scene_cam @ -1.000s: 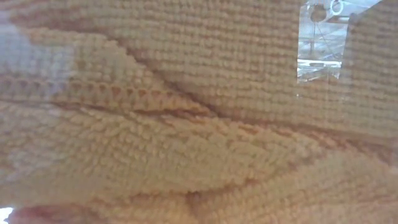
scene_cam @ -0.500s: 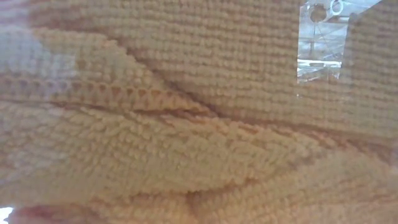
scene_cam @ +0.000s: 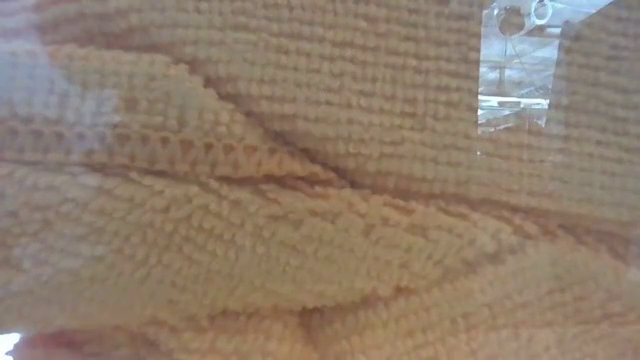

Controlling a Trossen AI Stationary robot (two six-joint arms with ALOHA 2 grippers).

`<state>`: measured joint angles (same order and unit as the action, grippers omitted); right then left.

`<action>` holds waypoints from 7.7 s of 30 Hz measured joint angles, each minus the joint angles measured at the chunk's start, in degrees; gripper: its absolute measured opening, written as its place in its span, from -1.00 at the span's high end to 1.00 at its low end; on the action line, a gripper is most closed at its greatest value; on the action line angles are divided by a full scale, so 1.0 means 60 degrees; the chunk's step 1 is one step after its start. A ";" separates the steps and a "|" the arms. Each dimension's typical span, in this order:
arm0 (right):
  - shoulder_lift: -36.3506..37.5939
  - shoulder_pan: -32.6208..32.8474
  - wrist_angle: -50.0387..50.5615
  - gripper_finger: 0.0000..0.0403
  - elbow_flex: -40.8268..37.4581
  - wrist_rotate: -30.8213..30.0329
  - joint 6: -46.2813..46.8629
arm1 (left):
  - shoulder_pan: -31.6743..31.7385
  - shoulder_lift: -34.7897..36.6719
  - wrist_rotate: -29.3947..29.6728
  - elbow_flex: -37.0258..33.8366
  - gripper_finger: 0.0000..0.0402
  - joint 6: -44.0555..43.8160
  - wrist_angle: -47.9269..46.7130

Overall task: Sort microfiber towel by color & place in baskets
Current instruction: Put the green microfiber towel into the left transparent bin

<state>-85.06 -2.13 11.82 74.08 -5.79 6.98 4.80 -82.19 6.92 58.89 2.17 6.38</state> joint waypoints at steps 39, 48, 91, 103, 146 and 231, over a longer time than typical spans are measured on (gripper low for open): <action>0.0026 0.0120 0.0584 0.77 0.0003 -0.0209 0.1672 | 0.0036 0.0247 -0.0590 -0.0051 0.91 -0.0056 -0.1646; 0.0916 0.0109 0.1796 0.41 0.0069 -0.0263 0.1869 | 0.0273 0.0663 -0.0074 -0.0083 0.89 -0.0084 -0.3315; 0.7121 0.1632 0.5538 0.99 -0.6754 -0.0286 0.6519 | -0.8093 0.0402 0.1429 0.4692 0.92 -1.7900 -1.4895; 0.7119 0.1632 0.5544 1.00 -0.6754 -0.0294 0.6338 | -1.0348 -0.1804 0.0824 0.4688 0.92 -2.1168 -1.5212; 0.7093 0.1632 0.3562 1.00 -0.6750 -0.1673 1.0376 | -1.1880 -0.2762 0.0656 0.0478 0.82 -1.1996 -0.9869; 0.6178 0.1628 0.3365 1.00 -0.6747 -0.1514 0.9260 | -1.1307 0.1013 -0.0383 0.2325 -0.36 -1.6377 -1.3849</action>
<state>-47.99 7.64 32.01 33.61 -14.87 62.54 -63.05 -76.12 4.62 72.85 -96.09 -76.71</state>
